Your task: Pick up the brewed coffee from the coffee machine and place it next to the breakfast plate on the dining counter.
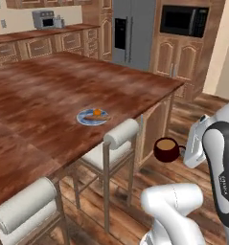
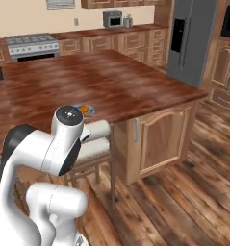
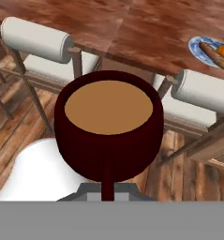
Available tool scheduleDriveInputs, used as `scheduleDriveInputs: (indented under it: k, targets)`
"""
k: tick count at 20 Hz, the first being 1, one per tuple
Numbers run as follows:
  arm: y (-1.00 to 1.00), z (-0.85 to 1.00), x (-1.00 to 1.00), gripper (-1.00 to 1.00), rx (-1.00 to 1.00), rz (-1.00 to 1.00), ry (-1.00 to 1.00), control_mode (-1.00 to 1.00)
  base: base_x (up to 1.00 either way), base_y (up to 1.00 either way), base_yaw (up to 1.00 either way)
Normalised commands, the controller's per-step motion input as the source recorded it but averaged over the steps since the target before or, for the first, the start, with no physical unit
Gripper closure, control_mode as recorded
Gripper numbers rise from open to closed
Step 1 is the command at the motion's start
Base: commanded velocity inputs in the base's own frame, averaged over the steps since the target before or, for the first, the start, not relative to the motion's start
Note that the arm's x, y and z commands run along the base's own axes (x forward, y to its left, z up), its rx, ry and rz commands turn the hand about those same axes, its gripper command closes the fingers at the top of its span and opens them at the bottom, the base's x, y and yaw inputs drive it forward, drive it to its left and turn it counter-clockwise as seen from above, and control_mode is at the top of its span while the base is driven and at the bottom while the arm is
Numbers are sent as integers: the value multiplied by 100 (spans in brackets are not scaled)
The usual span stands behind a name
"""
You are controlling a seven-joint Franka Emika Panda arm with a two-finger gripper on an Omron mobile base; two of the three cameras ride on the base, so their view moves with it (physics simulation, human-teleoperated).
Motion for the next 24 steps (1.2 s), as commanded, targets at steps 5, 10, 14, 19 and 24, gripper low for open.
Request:
scheduleDriveInputs:
  k: [5, 10, 14, 19, 24]
  targets:
    - [0, 0, 0, 100, 0, 0, 0, 100, 100, -58, 37]
    - [0, 0, 0, 100, 0, 0, 0, 100, 100, -34, 37]
    - [0, 0, 0, 100, 0, 0, 0, 100, 100, -9, 40]
    - [0, 0, 0, 100, 0, 0, 0, 100, 100, -7, 44]
    - [0, 0, 0, 100, 0, 0, 0, 100, 100, -25, 52]
